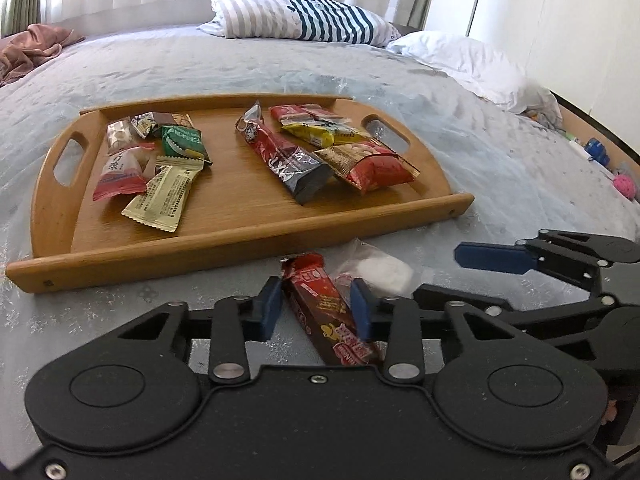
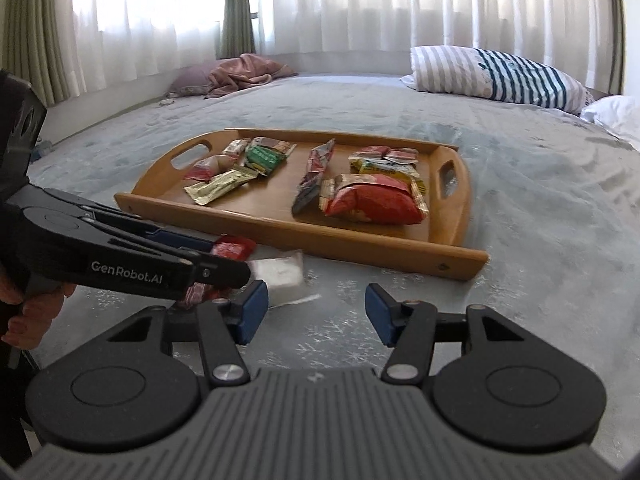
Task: Organize snacks
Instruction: 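Move both tools back toward the last snacks beside the tray, then grasp the red chocolate bar with the left gripper while the right gripper grasps the white packet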
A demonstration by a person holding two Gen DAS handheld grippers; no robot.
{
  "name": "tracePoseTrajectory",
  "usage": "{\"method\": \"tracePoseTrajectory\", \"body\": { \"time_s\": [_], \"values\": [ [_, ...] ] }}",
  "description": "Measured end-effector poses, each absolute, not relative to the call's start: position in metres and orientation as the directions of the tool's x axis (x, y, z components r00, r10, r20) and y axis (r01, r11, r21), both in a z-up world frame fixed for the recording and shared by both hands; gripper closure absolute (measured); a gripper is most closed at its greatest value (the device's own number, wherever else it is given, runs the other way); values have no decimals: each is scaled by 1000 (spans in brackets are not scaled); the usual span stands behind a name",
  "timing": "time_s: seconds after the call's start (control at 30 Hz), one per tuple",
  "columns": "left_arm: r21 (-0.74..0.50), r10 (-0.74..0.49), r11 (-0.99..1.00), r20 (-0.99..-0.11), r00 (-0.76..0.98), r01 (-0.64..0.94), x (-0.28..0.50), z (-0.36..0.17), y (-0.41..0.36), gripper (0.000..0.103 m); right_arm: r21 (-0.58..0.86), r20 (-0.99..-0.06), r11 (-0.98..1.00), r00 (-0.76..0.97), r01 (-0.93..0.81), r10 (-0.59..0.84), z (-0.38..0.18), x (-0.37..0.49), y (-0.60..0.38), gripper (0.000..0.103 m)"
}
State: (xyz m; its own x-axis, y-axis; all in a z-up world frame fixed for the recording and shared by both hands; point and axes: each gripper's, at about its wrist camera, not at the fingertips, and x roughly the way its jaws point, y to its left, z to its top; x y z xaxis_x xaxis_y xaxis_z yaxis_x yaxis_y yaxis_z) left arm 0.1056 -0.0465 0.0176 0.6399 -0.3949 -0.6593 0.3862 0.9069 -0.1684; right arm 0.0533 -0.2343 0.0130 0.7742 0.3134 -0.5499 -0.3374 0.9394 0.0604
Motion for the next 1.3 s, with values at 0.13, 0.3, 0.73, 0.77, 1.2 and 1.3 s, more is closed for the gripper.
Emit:
{"method": "tracePoseTrajectory", "body": {
  "time_s": [0.13, 0.3, 0.73, 0.77, 1.2, 1.3],
  "values": [
    [-169, -383, 913, -662, 644, 370, 106, 20, -40, 70, 80, -554, 930, 760, -358, 340, 10, 59, -223, 35],
    [-145, -362, 921, -658, 660, 362, 102, 22, -34, 70, 96, -559, 929, 753, -358, 348, 6, 65, -210, 34],
    [-134, -346, 930, -639, 687, 343, 100, 29, -26, 75, 117, -559, 932, 753, -344, 348, 4, 68, -206, 60],
    [-129, -342, 931, -635, 692, 342, 99, 30, -26, 75, 112, -556, 933, 756, -342, 344, 5, 67, -206, 60],
    [-125, -332, 935, -636, 696, 332, 96, 27, -21, 75, 93, -570, 938, 755, -335, 326, 5, 70, -201, 39],
    [-130, -331, 936, -640, 694, 326, 97, 25, -21, 75, 57, -573, 942, 761, -331, 303, 4, 75, -194, 38]
  ]
}}
